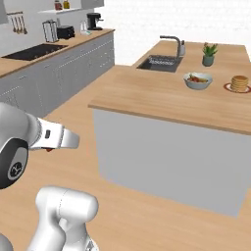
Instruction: Take the strawberry from the fridge and place it on top of the pancake, located on the dining counter.
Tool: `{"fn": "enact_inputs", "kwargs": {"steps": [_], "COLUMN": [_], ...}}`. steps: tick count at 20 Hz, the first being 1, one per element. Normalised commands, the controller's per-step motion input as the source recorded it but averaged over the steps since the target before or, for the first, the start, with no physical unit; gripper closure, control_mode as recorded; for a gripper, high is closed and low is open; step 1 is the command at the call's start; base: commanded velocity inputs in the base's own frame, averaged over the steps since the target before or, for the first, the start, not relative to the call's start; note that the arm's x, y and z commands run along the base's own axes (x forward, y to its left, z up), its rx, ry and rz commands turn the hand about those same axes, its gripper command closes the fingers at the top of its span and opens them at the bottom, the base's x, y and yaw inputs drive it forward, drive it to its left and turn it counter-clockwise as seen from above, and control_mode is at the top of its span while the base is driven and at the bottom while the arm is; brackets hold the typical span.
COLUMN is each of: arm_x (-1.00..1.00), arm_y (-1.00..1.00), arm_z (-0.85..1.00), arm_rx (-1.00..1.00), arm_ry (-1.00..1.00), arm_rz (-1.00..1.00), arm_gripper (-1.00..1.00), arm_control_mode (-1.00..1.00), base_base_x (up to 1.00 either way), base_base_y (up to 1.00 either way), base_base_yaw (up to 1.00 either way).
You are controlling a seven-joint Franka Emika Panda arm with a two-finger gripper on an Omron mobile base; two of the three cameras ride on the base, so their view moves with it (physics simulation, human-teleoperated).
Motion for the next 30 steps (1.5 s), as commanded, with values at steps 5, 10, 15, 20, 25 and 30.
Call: {"fn": "enact_inputs", "kwargs": {"steps": [5,10,15,20,25,30], "arm_x": [0.00,0.00,0.00,0.00,0.00,0.00], "arm_y": [0.00,0.00,0.00,0.00,0.00,0.00], "arm_z": [0.00,0.00,0.00,0.00,0.00,0.00], "arm_rx": [0.00,0.00,0.00,0.00,0.00,0.00], "arm_ry": [0.00,0.00,0.00,0.00,0.00,0.00], "arm_rz": [0.00,0.00,0.00,0.00,0.00,0.00], "arm_gripper": [1.00,1.00,1.00,1.00,1.00,1.00], "arm_control_mode": [1.00,1.00,1.00,1.00,1.00,1.00], "base_base_x": [0.29,0.37,0.39,0.39,0.25,0.19], "base_base_y": [-1.00,-1.00,-1.00,-1.00,-1.00,-1.00], "base_base_yaw": [0.00,0.07,0.09,0.15,0.21,0.35]}}
